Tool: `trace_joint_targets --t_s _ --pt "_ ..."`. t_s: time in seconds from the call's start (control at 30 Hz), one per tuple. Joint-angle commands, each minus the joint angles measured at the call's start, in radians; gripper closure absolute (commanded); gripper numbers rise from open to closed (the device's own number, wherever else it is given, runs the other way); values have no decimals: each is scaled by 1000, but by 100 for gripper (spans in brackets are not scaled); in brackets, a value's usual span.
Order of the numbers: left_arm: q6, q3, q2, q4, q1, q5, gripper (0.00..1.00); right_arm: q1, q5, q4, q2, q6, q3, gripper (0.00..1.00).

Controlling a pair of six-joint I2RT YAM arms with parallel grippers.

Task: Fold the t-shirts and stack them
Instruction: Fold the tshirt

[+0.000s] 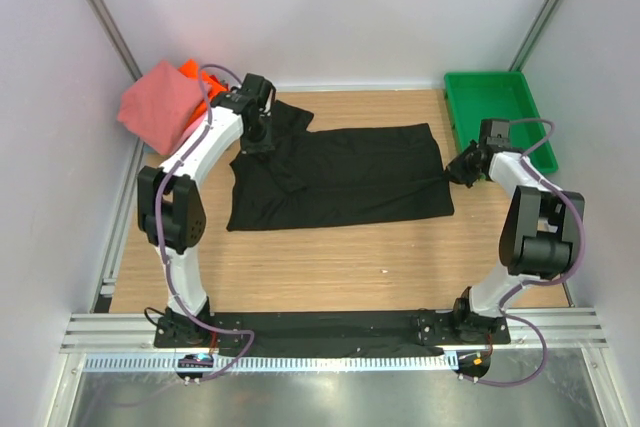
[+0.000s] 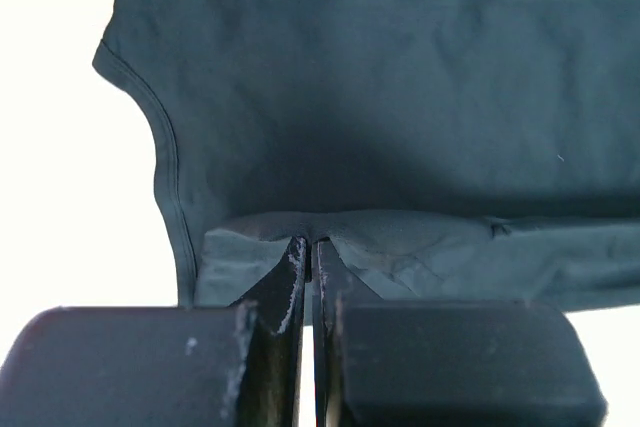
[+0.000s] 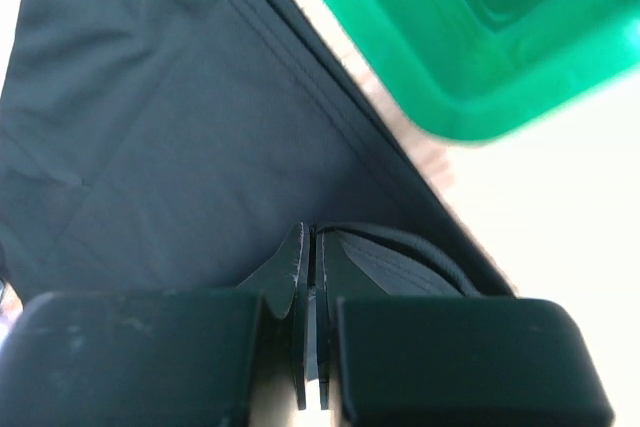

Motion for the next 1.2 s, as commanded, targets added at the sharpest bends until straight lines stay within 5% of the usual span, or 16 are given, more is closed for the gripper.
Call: trace_joint_targets --t_s 0.0,0.13,0.17,0.23,0.27,0.37,0.47,0.8,0.97,1.17 --pt "6 68 81 -23 19 -11 100 -3 -17 55 39 -4 57 99" --pt "-5 234 214 -81 30 -11 89 0 -34 58 94 19 107 94" --pt "-3 273 237 -99 31 -24 77 2 -34 52 110 17 142 83" --pt "-5 397 294 -158 31 -40 68 7 -35 13 131 11 188 69" --pt "-5 445 308 -179 33 -45 64 10 -37 -1 148 -1 238 48" --pt "-12 611 320 -294 33 -53 48 19 -11 -77 144 -35 335 17" --pt "-28 552 190 -278 25 -73 42 33 44 -135 96 -66 378 7" --pt "-179 -418 -389 167 4 70 44 293 127 -183 -87 -162 248 8" --pt "-274 -674 -468 353 -2 133 50 494 19 -75 -67 -167 188 27" --pt "-363 -855 -450 511 -2 122 61 746 44 -117 103 -197 375 41"
